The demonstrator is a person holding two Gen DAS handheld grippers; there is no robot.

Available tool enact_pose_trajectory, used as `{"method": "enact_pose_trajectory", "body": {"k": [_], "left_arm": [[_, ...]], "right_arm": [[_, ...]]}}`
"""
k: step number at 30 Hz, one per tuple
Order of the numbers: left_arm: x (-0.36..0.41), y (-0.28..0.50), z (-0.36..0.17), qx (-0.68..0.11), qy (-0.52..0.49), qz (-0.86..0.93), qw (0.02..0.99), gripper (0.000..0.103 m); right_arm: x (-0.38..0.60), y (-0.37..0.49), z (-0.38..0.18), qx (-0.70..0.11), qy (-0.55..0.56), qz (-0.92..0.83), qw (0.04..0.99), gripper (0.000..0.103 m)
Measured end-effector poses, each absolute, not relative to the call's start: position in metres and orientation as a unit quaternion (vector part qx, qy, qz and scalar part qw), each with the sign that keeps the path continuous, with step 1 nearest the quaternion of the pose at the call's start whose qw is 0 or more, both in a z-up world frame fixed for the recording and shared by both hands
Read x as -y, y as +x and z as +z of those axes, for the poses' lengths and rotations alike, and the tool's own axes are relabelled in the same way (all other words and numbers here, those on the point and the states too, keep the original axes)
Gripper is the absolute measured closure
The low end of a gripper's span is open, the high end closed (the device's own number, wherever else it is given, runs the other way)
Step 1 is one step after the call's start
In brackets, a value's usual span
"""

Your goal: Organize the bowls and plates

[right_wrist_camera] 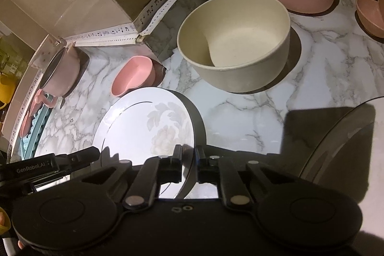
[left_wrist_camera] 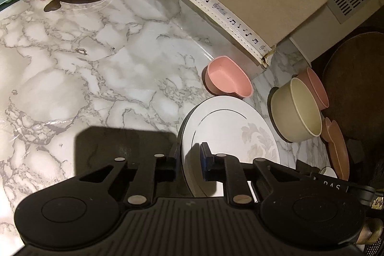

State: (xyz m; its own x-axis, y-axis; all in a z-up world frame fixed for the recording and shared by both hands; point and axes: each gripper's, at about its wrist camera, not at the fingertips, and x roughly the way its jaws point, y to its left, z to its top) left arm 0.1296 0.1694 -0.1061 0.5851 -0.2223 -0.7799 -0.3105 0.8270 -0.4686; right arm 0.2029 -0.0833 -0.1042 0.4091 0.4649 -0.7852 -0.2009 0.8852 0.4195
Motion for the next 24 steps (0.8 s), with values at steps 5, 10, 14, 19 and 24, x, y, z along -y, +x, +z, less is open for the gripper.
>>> {"method": "enact_pose_trajectory", "body": {"k": [5, 10, 14, 19, 24], "left_arm": [[-0.163, 0.124, -0.105, -0.458, -0.287, 0.024, 0.841, 0.086], [-0.153, 0.117, -0.1, -0.46, -0.277, 0.013, 0.843, 0.086], [-0.143, 0.112, -0.095, -0.465, -0.27, 0.002, 0.843, 0.086], [-0.129, 0.107, -0.083, -0.462, -0.259, -0.015, 0.848, 0.086], [-0.109, 0.104, -0.069, -0.458, -0.246, -0.035, 0.854, 0.086]], "right_arm": [[0.086, 0.198, -0.103, -0.504, 0.126, 0.201, 0.83, 0.094], [0.094, 0.191, -0.099, -0.503, 0.125, 0.203, 0.83, 0.094], [0.102, 0.184, -0.093, -0.499, 0.124, 0.206, 0.833, 0.094], [0.115, 0.173, -0.083, -0.492, 0.124, 0.208, 0.836, 0.094], [0.134, 0.162, -0.069, -0.479, 0.132, 0.207, 0.843, 0.094]]}}
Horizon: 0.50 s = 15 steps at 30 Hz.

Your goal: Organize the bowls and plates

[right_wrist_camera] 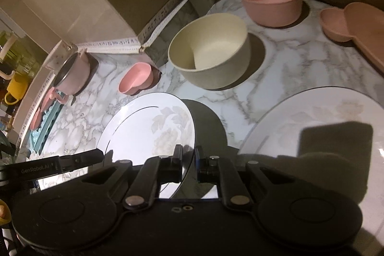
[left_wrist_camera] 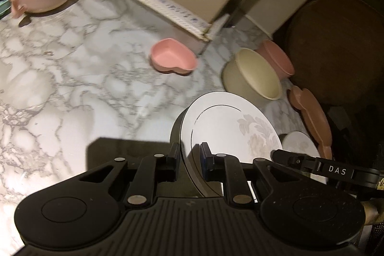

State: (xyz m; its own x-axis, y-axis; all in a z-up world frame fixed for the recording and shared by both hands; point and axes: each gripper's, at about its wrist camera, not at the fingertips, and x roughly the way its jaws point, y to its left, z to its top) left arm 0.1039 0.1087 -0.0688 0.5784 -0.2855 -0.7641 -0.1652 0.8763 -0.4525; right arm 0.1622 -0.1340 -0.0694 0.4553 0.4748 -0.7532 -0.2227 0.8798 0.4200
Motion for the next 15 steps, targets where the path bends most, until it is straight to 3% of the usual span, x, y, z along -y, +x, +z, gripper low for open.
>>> {"method": "enact_pose_trajectory", "body": {"k": [15], "left_arm": [[-0.02, 0.116, -0.049, -0.471, -0.201, -0.109, 0.852, 0.086]], "right_arm": [[0.224, 0.124, -0.053, -0.451, 0.163, 0.165, 0.862, 0.094]]}}
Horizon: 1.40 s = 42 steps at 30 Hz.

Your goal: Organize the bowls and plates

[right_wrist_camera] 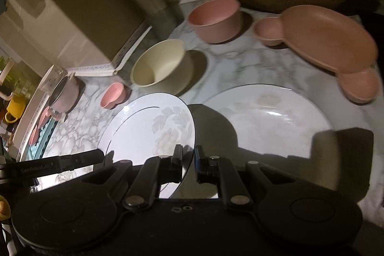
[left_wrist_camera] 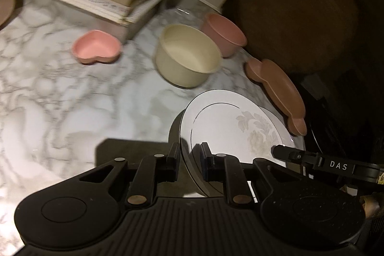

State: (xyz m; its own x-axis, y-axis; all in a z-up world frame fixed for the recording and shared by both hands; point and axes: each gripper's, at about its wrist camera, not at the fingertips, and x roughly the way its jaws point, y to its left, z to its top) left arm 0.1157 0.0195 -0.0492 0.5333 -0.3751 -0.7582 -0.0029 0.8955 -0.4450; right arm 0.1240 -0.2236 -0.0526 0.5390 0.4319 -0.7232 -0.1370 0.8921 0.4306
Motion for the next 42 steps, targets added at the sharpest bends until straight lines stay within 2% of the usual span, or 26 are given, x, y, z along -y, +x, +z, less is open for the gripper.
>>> {"method": "enact_pose_trajectory", "body": {"k": [16, 42], "left_arm": [[0.066, 0.134, -0.063, -0.502, -0.146, -0.154, 0.839, 0.086], [0.085, 0.146, -0.081, -0.534, -0.125, -0.142, 0.824, 0.086]], "right_arm": [[0.311, 0.1, -0.076, -0.452, 0.215, 0.103, 0.86, 0.094], [0.326, 0.111, -0.096, -0.473, 0.218, 0.089, 0.849, 0.095]]}}
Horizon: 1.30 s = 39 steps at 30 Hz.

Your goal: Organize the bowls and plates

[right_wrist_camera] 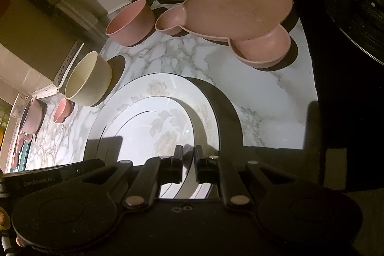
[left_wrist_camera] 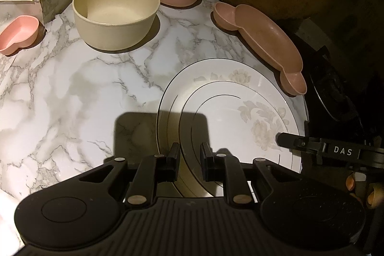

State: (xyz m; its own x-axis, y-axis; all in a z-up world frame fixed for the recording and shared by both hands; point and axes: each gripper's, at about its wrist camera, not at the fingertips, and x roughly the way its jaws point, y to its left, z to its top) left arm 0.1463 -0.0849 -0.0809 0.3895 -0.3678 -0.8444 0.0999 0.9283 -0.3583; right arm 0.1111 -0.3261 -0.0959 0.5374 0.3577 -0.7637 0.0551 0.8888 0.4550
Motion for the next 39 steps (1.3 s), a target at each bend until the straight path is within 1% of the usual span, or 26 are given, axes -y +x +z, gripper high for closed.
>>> {"method": "enact_pose_trajectory", "body": {"k": [19, 21, 23, 25, 36, 39], "left_arm": [[0.081, 0.147, -0.073, -0.541, -0.12, -0.15, 0.819, 0.086], [0.08, 0.145, -0.071, -0.539, -0.121, -0.15, 0.82, 0.086], [0.078, 0.142, -0.069, -0.535, -0.122, -0.151, 0.822, 0.086], [0.078, 0.139, -0.067, -0.529, -0.119, -0.151, 0.826, 0.086], [0.078, 0.119, -0.041, -0.478, -0.09, -0.162, 0.859, 0.086], [0.078, 0.111, -0.031, -0.46, -0.078, -0.168, 0.868, 0.086]], "right_arm": [[0.327, 0.112, -0.098, -0.475, 0.216, 0.09, 0.848, 0.096], [0.325, 0.112, -0.097, -0.476, 0.209, 0.09, 0.85, 0.094], [0.323, 0.112, -0.095, -0.474, 0.202, 0.089, 0.853, 0.088], [0.321, 0.111, -0.092, -0.469, 0.196, 0.089, 0.856, 0.085], [0.299, 0.095, -0.069, -0.433, 0.154, 0.103, 0.882, 0.079], [0.291, 0.087, -0.059, -0.417, 0.137, 0.105, 0.892, 0.074]]}}
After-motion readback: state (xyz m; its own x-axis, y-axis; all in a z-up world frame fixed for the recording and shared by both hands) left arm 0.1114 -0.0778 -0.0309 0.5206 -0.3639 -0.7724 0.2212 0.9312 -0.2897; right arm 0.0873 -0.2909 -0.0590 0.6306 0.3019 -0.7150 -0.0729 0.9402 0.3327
